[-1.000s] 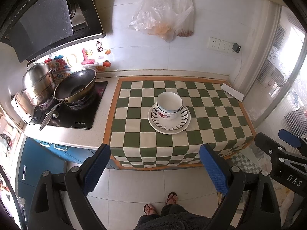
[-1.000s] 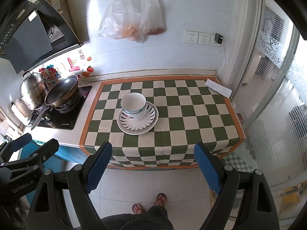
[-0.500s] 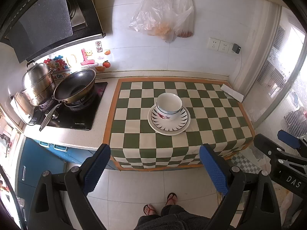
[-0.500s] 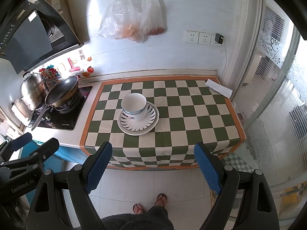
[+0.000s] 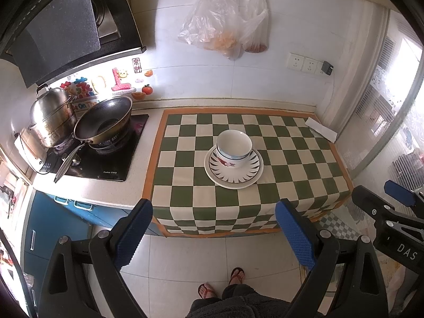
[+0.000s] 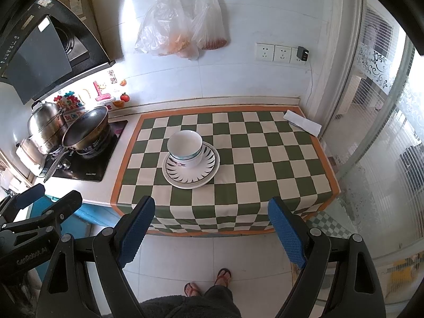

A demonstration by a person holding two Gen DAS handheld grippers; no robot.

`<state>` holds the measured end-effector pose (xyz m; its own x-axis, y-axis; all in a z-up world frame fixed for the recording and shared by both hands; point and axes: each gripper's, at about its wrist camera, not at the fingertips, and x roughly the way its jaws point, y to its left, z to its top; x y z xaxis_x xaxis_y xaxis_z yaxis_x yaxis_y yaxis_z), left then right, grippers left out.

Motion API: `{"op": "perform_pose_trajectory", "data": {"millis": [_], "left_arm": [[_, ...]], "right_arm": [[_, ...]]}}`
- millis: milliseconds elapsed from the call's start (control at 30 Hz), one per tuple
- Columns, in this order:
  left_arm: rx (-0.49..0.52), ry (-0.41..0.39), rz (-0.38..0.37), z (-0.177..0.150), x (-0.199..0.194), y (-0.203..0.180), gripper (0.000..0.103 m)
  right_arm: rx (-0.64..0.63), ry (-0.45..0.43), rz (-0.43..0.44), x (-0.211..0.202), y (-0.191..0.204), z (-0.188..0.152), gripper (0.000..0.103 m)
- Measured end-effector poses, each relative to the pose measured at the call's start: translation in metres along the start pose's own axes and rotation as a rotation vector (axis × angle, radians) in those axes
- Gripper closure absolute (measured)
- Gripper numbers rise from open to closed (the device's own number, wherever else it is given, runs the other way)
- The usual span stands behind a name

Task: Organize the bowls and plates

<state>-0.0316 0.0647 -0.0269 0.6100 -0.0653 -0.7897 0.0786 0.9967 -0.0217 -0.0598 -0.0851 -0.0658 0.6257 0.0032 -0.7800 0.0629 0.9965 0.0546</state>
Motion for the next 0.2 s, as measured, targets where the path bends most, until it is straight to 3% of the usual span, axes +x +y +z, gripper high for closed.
{"op": "perform_pose_trajectory", "data": {"millis": [200], "left_arm": [[-0.003,-0.001,0.002,0.0028,0.0010,0.0001,0.008]], "right_arm": [[-0.002,0.000,0.000,0.0013,0.0041,0.0025,0.014]]}}
